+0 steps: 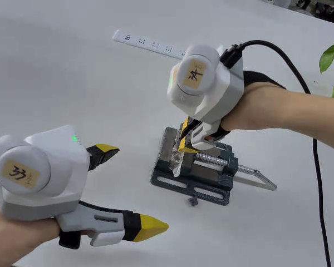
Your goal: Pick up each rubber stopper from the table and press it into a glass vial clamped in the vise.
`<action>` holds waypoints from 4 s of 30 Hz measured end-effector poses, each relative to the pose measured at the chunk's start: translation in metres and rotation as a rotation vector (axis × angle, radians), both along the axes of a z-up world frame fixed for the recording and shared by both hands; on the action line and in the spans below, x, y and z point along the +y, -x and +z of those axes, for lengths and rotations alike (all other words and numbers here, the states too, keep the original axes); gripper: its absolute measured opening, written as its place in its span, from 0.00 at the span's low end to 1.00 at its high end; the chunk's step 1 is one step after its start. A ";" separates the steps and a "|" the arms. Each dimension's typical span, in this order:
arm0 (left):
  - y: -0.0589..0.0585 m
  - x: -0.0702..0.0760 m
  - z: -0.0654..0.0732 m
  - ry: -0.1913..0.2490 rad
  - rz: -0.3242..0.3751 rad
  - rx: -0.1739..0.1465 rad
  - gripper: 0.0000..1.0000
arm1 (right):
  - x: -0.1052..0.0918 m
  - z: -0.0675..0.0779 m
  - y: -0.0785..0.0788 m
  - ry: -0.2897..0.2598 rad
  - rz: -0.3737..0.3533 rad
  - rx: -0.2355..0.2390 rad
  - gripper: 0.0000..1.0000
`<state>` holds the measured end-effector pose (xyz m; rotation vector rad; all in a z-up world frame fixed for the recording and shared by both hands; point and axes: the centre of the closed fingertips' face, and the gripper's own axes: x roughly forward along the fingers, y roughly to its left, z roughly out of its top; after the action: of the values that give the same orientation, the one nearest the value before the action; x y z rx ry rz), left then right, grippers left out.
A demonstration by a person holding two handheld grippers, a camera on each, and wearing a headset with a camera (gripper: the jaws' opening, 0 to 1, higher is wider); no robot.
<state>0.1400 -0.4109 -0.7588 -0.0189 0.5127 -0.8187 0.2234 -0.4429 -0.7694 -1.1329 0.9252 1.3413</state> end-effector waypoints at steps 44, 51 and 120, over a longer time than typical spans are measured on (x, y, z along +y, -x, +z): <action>-0.002 0.005 -0.003 0.002 0.010 0.008 0.95 | -0.001 0.015 0.004 -0.056 0.124 0.102 0.06; -0.002 0.005 -0.004 0.003 0.016 0.011 0.95 | -0.002 0.009 0.004 -0.031 0.137 0.120 0.03; -0.006 -0.004 -0.012 0.017 0.006 0.039 0.94 | 0.000 0.001 0.004 0.112 0.044 0.196 0.00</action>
<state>0.1458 -0.4146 -0.7709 -0.0514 0.5421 -0.8183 0.2189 -0.4424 -0.7688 -1.1264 1.1354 1.4707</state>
